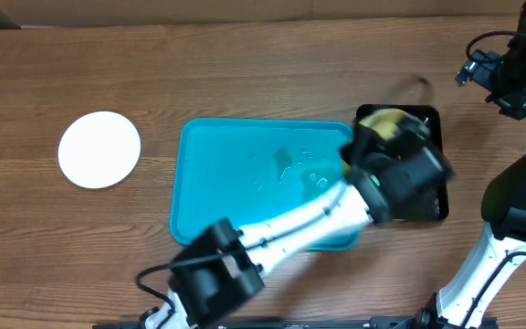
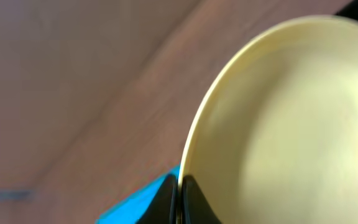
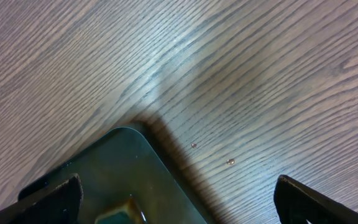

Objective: Clean dirty plates on tray and stack at the side
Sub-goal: 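Swing the yellow plate left and lower it onto the white plate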

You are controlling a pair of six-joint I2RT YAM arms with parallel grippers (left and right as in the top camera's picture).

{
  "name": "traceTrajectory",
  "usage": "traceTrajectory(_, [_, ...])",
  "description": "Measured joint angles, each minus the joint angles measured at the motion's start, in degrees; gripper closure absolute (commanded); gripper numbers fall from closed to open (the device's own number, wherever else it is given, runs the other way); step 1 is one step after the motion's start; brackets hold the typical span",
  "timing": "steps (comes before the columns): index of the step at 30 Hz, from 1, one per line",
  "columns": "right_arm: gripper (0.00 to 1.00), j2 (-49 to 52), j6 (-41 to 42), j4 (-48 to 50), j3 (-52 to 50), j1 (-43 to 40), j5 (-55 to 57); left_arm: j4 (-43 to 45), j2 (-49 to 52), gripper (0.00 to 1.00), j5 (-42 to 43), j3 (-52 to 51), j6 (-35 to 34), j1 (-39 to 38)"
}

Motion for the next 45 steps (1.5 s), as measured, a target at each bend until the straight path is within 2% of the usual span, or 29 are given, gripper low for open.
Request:
traceTrajectory(7, [0.00, -0.02, -0.02, 0.00, 0.00, 0.00, -0.02, -11.19, -9.18, 0.96, 24.11, 0.04, -12.37, 18.82])
traceTrajectory(12, [0.00, -0.02, -0.02, 0.00, 0.00, 0.00, 0.00, -19.56, -13.86, 0.96, 38.64, 0.39, -17.27, 38.73])
traceTrajectory(19, [0.00, 0.00, -0.02, 0.00, 0.02, 0.00, -0.02, -28.98, -14.08, 0.96, 45.24, 0.37, -20.28, 65.20])
traceTrajectory(27, [0.00, -0.02, -0.02, 0.00, 0.00, 0.00, -0.02, -30.82, -13.38, 0.96, 47.89, -2.97, -23.80, 89.88])
traceTrajectory(33, [0.00, 0.00, -0.02, -0.02, 0.00, 0.00, -0.04, -30.10, -11.21, 0.96, 49.20, -6.29, -24.57, 97.15])
traceTrajectory(41, [0.00, 0.00, -0.02, -0.02, 0.00, 0.00, -0.02, -24.52, -10.80, 0.95, 50.16, -10.45, -24.55, 96.48])
traceTrajectory(45, [0.00, -0.02, 0.00, 0.00, 0.02, 0.00, -0.04, -23.93, -10.75, 0.90, 50.73, -10.67, -24.52, 96.15])
